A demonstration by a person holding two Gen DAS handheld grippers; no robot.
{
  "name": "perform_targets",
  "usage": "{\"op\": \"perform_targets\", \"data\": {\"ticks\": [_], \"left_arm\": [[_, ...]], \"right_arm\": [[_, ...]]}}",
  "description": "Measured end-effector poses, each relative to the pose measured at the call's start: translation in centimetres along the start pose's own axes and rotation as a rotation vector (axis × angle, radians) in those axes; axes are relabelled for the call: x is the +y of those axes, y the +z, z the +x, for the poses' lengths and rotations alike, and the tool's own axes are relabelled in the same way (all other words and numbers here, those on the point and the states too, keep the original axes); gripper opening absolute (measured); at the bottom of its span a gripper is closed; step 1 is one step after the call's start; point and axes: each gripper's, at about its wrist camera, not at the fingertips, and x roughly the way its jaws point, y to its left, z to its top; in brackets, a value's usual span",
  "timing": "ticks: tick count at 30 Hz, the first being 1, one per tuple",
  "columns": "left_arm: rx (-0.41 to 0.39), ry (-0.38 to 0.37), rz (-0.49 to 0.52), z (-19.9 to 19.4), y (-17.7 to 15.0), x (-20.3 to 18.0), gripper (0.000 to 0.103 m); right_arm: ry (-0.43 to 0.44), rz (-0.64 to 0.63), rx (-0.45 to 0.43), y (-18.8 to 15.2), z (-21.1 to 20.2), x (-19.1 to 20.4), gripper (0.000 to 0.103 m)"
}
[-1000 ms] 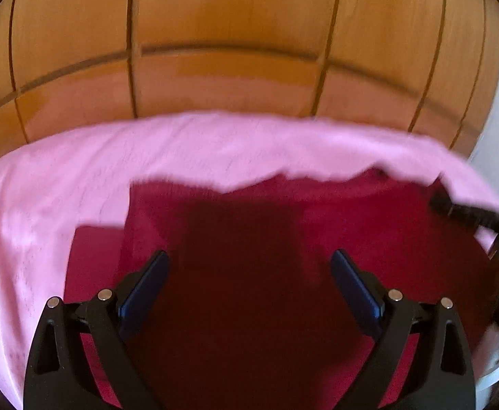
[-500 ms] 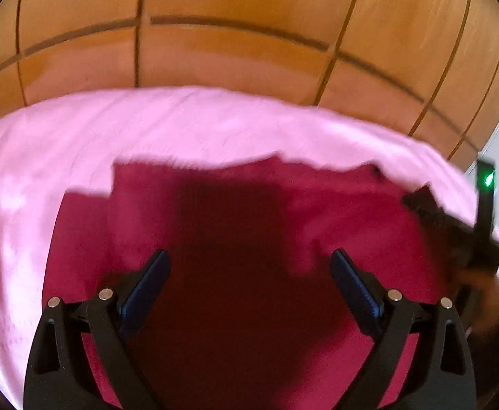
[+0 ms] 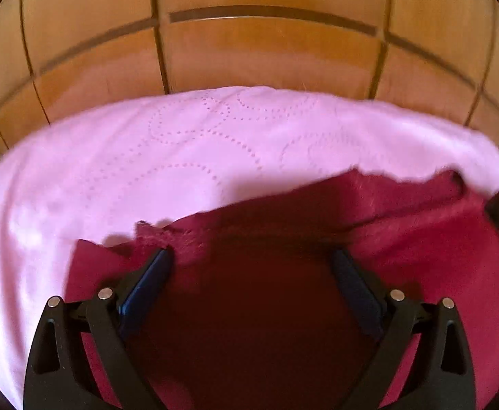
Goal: Fold small clothes
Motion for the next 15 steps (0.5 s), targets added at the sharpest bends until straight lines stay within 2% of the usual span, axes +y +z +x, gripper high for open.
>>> {"op": "perform_targets", "data": {"ticks": [4, 9, 13, 15], "left_arm": [[0.011, -0.052, -0.088, 0.1, -0.4, 2.2, 0.096], [0.044, 0.001, -0.036, 1.2, 0.0, 0.7, 0.1], [0.031, -0.008, -0.043, 0.5, -0.1, 0.8, 0.1], [0.015, 0.02, -0.026, -0.2, -0.4, 0.1, 0.1]], "right_arm": [[0.034, 0.021, 0.052, 0.1, 0.9, -0.4, 0.034], [0.016, 0.016, 0.084, 0.1, 1.9, -0.2, 0.034], [0.021, 0.021, 0.069, -0.1, 1.6, -0.2, 0.034], [0.019, 0.02, 0.06, -0.1, 1.5, -0.2, 0.035]]}}
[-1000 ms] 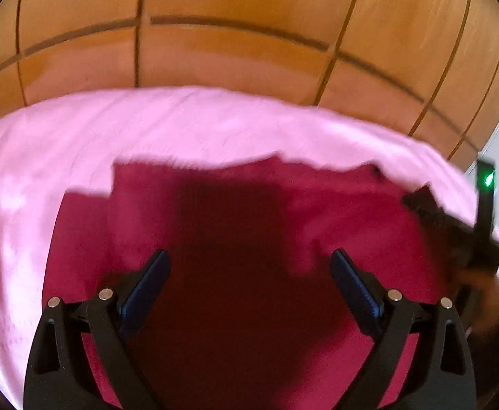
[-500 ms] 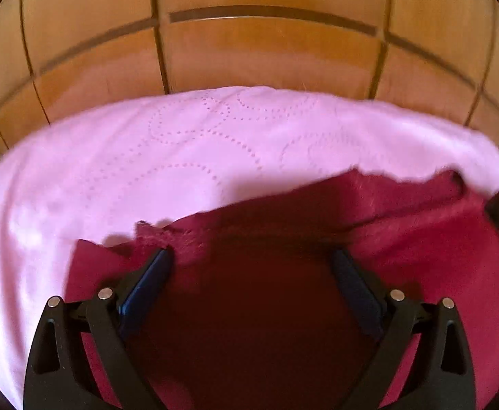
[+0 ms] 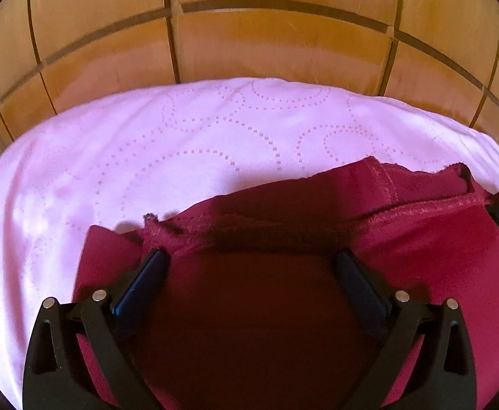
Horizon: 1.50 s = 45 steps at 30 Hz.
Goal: Fold small clothes
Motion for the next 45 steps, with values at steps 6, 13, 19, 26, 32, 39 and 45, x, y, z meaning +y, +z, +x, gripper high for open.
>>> {"op": "perform_targets", "data": {"ticks": [6, 13, 19, 26, 32, 39, 45], "left_arm": [[-0.052, 0.021, 0.001, -3.5, -2.5, -0.7, 0.1], [-0.057, 0.032, 0.019, -4.5, -3.8, -0.7, 0.1], [-0.034, -0.015, -0.025, -3.5, -4.2, 0.2, 0.101], [-0.022, -0.06, -0.053, -3.2, -4.6, 0.6, 0.101], [-0.023, -0.039, -0.045, -3.4, -4.6, 0.3, 0.101], [-0.086, -0.086, -0.041, -6.9, -6.2, -0.7, 0.101], [-0.118, -0.113, -0.015, -8.5, -7.4, -1.4, 0.101]], "right_arm": [[-0.004, 0.002, -0.016, 0.0, -0.4, 0.0, 0.035], [0.055, 0.021, -0.139, -0.5, -3.0, -0.4, 0.06], [0.14, 0.093, -0.134, -2.2, -6.4, -0.5, 0.072], [0.098, 0.03, -0.031, -3.9, -4.0, 0.3, 0.085], [0.079, 0.015, -0.046, -4.3, -4.2, 0.7, 0.085], [0.051, 0.003, -0.057, -4.4, -4.4, 0.9, 0.089], [0.052, 0.003, -0.058, -4.5, -4.5, 0.8, 0.089]]}}
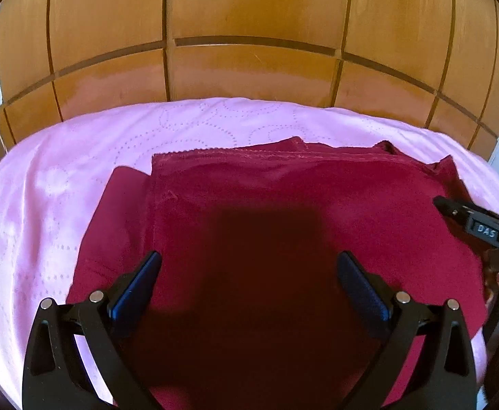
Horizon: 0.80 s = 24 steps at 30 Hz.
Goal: Fold small clothes
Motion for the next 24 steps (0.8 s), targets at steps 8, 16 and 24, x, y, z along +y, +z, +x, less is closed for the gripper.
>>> {"op": "perform_targets", "data": {"ticks": [8, 16, 24], "left_arm": [[-0.086, -0.099, -0.095, -3.2, 0.3, 0.3, 0.1], [0.086, -0.034, 0.061, 0.6, -1.5, -2.6, 0.101], [0.06, -0.004, 0.104, 1.1, -2.3, -3.1, 0.101]], "right_arm": [[0.0, -0.001, -0.002, 0.1, 0.0, 0.0, 0.089], [0.003, 0.0, -0.003, 0.1, 0.1, 0.0, 0.089], [0.005, 0.003, -0.006, 0.0, 0.0, -0.2, 0.09]]}}
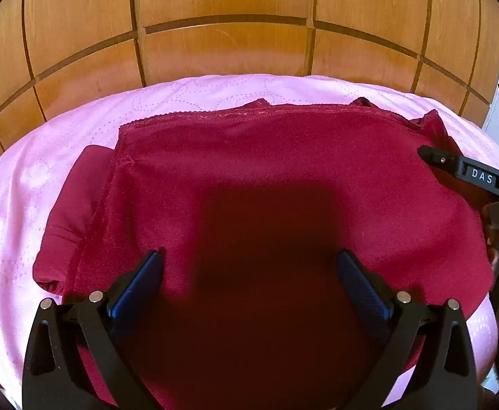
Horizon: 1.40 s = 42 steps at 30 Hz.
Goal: Fold small clothes
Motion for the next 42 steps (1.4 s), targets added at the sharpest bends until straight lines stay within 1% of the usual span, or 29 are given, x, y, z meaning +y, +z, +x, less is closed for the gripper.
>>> {"op": "perform_targets", "data": {"ticks": [3, 7, 11, 12, 14, 16, 20, 24, 26, 30, 35, 39, 42], "left_arm": [[-0.016, 0.011, 0.011, -0.1, -0.1, -0.2, 0.101], [-0.021, -0.002, 0.003, -0.3, -0.3, 0.0, 0.101], [-0.036, -0.006, 0.006, -0.4, -0.6, 0.1, 0.101], [-0.039, -0.009, 0.005, -0.4, -0.6, 0.1, 0.101], [-0.043, -0.016, 0.002, -0.5, -0.7, 0.1, 0.101], [-0.049, -0.02, 0.001, -0.6, -0.9, 0.3, 0.101], [-0.057, -0.025, -0.001, -0.9, -1.2, 0.3, 0.101], [-0.067, -0.045, -0.005, -1.2, -1.5, 0.5, 0.101], [-0.072, -0.051, -0.005, -1.3, -1.6, 0.6, 0.101], [-0.075, -0.058, -0.005, -1.4, -1.7, 0.7, 0.101], [-0.078, -0.07, -0.009, -1.6, -1.7, 0.9, 0.101], [-0.081, -0.094, -0.019, -2.1, -1.8, 1.3, 0.101], [-0.088, -0.124, -0.04, -2.7, -2.0, 1.6, 0.101]], "right_arm": [[-0.008, 0.002, -0.001, -0.1, -0.1, 0.0, 0.091], [-0.02, -0.005, 0.028, -0.1, -0.2, 0.5, 0.099], [-0.038, -0.024, 0.088, -0.2, -0.8, 1.0, 0.099], [-0.053, -0.016, 0.08, -0.4, -1.7, 1.2, 0.099], [-0.036, 0.024, 0.031, -0.8, -3.5, 1.2, 0.099], [0.02, 0.084, -0.009, -1.6, -5.6, 1.1, 0.099], [0.027, 0.142, 0.001, -3.0, -7.8, 0.8, 0.099], [0.061, 0.209, -0.016, -4.2, -9.8, -0.1, 0.099], [0.095, 0.267, -0.029, -5.1, -11.1, -0.9, 0.099], [0.13, 0.368, -0.019, -6.2, -12.3, -2.1, 0.099], [0.112, 0.455, -0.023, -7.1, -13.8, -3.2, 0.099], [0.124, 0.536, 0.018, -8.3, -13.9, -4.0, 0.099], [0.156, 0.596, 0.044, -9.3, -13.7, -4.6, 0.099]]}}
